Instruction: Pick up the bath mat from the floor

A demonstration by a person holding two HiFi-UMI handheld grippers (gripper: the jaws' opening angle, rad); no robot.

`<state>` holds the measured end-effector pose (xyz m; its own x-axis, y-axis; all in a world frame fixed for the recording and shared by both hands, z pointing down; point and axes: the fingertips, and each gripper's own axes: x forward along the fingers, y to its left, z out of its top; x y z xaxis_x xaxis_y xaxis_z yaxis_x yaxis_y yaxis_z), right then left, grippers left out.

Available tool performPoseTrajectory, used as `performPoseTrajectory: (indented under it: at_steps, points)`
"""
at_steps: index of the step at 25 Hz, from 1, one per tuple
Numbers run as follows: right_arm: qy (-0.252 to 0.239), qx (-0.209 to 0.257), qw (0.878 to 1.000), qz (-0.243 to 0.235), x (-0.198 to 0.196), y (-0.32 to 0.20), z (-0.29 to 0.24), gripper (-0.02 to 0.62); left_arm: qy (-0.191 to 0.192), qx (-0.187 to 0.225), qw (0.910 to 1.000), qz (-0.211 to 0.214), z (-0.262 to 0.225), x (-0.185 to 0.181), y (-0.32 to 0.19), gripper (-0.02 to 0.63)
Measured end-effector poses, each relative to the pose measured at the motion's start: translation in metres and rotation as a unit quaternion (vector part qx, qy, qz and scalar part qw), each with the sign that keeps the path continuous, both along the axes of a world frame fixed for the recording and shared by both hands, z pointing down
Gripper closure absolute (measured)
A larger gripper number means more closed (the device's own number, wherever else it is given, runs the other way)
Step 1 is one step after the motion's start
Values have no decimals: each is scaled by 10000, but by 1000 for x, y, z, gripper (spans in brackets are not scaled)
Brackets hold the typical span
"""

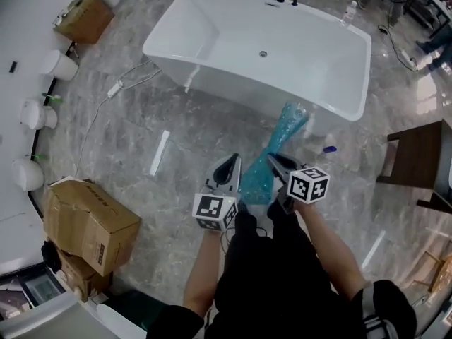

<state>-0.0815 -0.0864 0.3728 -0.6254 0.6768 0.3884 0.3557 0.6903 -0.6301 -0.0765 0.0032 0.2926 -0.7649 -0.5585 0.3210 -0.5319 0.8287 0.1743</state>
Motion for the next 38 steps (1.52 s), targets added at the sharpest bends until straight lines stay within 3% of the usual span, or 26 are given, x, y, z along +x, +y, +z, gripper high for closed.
performPoseTrajectory:
  at_steps: [8,15,21,27,33,38]
  points:
    - [-1407,277,9891,337,-3,43,-119,555,-622,211,9976,198,-82,5,69,604]
    - [-2445,429,9658,749,-10,48,-219,555,-1148,191,9925,364,-145,3,110,604]
    - [-3296,952,9368,681,-6,56,-293,555,-1704,276,9841,427,-207,3,125,604]
    - [-3819,1453,9113,499,-8,69,-349,555,-2011,365,9784,295,-254,-1,144,604]
    - [-4124,1568,8952,632,-4,72,-381,555,-2108,260,9771,145,-275,-4,167,604]
    - [-4207,1510,8913,764,1,66,-391,555,-2201,216,9752,104,-284,-2,173,604]
